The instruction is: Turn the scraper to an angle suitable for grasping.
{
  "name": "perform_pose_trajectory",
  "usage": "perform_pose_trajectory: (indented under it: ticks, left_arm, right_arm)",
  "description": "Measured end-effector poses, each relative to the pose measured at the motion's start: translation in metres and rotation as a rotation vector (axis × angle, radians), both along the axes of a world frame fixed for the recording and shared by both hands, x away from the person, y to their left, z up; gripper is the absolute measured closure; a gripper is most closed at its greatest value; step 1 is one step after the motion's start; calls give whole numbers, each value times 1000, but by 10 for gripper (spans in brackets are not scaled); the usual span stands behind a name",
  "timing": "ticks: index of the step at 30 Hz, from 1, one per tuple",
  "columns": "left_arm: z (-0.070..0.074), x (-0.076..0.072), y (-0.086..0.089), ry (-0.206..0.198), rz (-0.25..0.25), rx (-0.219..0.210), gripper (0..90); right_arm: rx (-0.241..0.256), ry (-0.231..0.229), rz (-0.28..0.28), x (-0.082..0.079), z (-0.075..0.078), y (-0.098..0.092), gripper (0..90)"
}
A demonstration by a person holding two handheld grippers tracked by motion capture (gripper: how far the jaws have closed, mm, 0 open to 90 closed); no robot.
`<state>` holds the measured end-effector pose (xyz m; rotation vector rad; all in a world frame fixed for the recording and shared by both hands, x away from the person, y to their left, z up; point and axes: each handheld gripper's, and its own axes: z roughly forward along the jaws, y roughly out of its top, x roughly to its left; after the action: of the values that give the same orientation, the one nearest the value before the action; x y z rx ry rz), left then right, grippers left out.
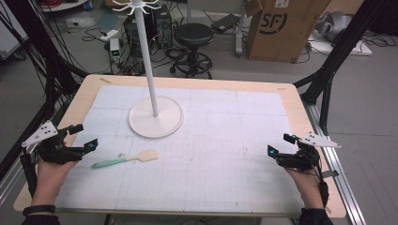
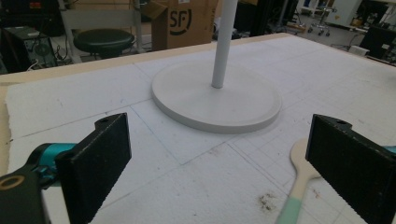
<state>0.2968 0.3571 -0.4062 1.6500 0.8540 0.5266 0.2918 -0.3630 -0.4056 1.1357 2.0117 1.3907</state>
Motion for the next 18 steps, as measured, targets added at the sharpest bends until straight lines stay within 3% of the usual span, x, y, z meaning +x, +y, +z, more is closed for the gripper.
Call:
perform_pose_trajectory:
  ticks: [4,9,18]
  left_arm:
    - [3,-1,3,-4,6,-13,73]
    - [6,-4,3,-2,-7,16,73]
    - [11,-4,4,-20,-19,13,68]
  right_arm:
    - [-6,1,-2,1,0,1,111]
    - [9,-3,-9,1,2,-1,111]
    - [-4,-16,-19,-5,5,-1,111]
